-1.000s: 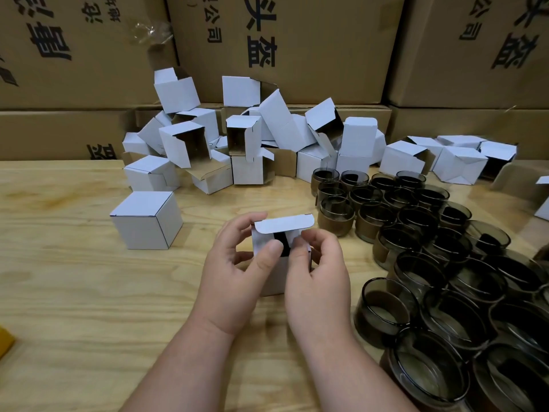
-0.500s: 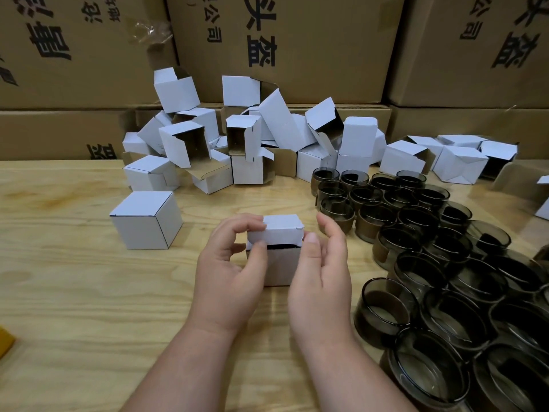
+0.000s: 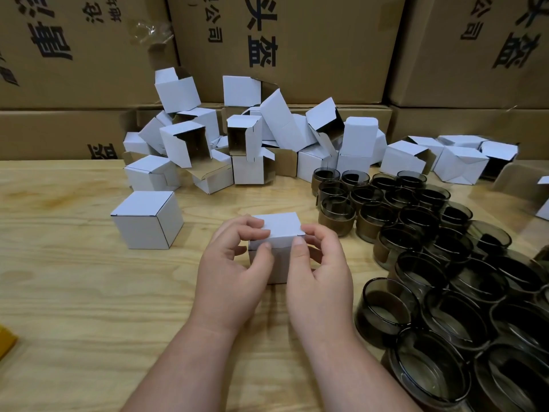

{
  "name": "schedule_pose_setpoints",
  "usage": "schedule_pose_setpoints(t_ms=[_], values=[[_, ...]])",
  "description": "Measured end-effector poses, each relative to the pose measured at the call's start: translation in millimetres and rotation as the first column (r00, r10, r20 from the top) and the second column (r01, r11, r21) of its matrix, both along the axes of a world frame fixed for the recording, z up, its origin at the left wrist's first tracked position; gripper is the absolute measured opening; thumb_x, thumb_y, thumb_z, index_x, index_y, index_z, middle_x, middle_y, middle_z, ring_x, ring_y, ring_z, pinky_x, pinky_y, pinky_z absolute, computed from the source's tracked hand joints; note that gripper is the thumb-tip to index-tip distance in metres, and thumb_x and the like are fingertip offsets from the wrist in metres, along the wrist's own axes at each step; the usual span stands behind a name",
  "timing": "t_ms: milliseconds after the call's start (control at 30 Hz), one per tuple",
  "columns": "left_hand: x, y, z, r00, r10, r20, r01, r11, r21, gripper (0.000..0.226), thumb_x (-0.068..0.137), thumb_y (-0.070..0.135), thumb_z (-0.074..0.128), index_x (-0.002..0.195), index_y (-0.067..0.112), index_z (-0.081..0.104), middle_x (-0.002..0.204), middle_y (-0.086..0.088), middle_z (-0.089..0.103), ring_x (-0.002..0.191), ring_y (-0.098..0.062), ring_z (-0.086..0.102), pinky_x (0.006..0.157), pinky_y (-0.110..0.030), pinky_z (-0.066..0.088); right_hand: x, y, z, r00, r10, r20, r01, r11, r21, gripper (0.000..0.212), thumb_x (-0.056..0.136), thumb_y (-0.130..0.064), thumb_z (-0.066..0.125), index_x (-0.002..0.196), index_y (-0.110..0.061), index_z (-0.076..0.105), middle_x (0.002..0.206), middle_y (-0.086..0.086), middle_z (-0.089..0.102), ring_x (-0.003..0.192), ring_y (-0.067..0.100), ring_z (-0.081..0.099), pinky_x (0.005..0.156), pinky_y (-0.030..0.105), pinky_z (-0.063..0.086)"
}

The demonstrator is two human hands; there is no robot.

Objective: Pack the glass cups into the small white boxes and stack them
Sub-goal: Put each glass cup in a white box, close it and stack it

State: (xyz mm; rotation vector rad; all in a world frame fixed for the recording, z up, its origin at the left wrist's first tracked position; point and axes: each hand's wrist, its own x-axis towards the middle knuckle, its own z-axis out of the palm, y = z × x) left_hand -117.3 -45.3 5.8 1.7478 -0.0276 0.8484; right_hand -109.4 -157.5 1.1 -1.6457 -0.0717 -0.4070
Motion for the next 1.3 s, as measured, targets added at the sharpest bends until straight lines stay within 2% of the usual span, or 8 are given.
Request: schedule_pose_setpoints(t_ms=[167,400,667,833,933,1000,1100,1300], values=[[-2,0,1,0.999,-0.002,-0.048,0.001,1.000,-0.014,0.014,0.077,0.019,0.067,0.074,0.032,0.066,0.124,0.011,0.064,0.117,0.002,0.059,0.087,-0.022,0.052,0,1,1,1.000,-0.004,0.005,0.004,1.000,-0.009,0.012,0.099,-0.030,0.056,0.109,-0.033,0.063,0.116,-0.011,0.066,0.104,0.001,0.062,0.083,0.021,0.052],[-3,1,3,0.989,-0.024,-0.149,0.015,0.998,-0.064,0.016,0.077,0.030,0.068,0.064,0.023,0.061,0.129,0.018,0.059,0.116,0.002,0.058,0.074,-0.009,0.045,1,-1,1,0.999,-0.025,-0.039,0.022,0.998,-0.060,0.010,0.098,-0.038,0.057,0.090,-0.033,0.060,0.106,-0.012,0.067,0.097,-0.003,0.061,0.077,0.014,0.046],[2,3,-3,0.977,0.101,-0.189,-0.108,0.994,-0.030,0.030,0.091,0.019,0.072,0.064,0.022,0.061,0.125,0.019,0.061,0.115,-0.005,0.060,0.093,-0.044,0.052,-3,3,-3,1.000,-0.006,0.002,0.006,0.988,-0.154,0.012,0.096,-0.030,0.057,0.101,-0.041,0.055,0.111,-0.023,0.057,0.103,-0.008,0.056,0.075,0.005,0.042],[4,7,-5,0.970,0.168,-0.178,-0.169,0.986,0.009,0.005,0.093,0.027,0.068,0.089,0.030,0.068,0.121,0.019,0.059,0.116,0.010,0.052,0.099,-0.043,0.051,-4,4,-1,0.989,0.134,-0.055,-0.143,0.963,-0.230,0.032,0.092,-0.023,0.053,0.114,-0.045,0.060,0.116,-0.040,0.051,0.109,-0.012,0.053,0.082,0.010,0.045],[4,7,-7,0.957,0.195,-0.215,-0.185,0.980,0.069,0.023,0.086,0.033,0.073,0.106,0.036,0.062,0.116,0.023,0.053,0.115,0.012,0.049,0.099,-0.037,0.050,-6,6,2,0.968,0.227,-0.108,-0.248,0.930,-0.271,0.049,0.085,-0.030,0.044,0.129,-0.050,0.053,0.115,-0.052,0.045,0.115,-0.021,0.043,0.088,0.005,0.039],[4,7,-6,0.944,0.210,-0.255,-0.190,0.977,0.101,0.037,0.079,0.043,0.076,0.111,0.041,0.057,0.119,0.024,0.049,0.114,0.007,0.048,0.101,-0.032,0.047,-8,7,3,0.951,0.266,-0.155,-0.298,0.923,-0.242,0.058,0.083,-0.031,0.040,0.135,-0.056,0.045,0.125,-0.045,0.052,0.120,-0.017,0.047,0.100,0.016,0.044],[4,8,-6,0.915,0.256,-0.312,-0.219,0.964,0.149,0.056,0.069,0.055,0.080,0.116,0.047,0.052,0.124,0.021,0.047,0.118,0.000,0.046,0.100,-0.030,0.045,-9,7,3,0.940,0.276,-0.202,-0.316,0.925,-0.208,0.066,0.081,-0.030,0.040,0.131,-0.073,0.032,0.115,-0.050,0.055,0.115,-0.017,0.052,0.096,0.022,0.048],[6,22,-4,0.834,0.449,-0.320,-0.412,0.894,0.177,0.056,0.073,0.046,0.078,0.125,0.045,0.056,0.127,0.015,0.048,0.126,-0.016,0.047,0.109,-0.042,0.043,-8,7,-2,0.940,0.245,-0.238,-0.299,0.927,-0.226,0.073,0.078,-0.033,0.041,0.143,-0.061,0.024,0.118,-0.038,0.053,0.120,-0.009,0.050,0.100,0.028,0.047]])
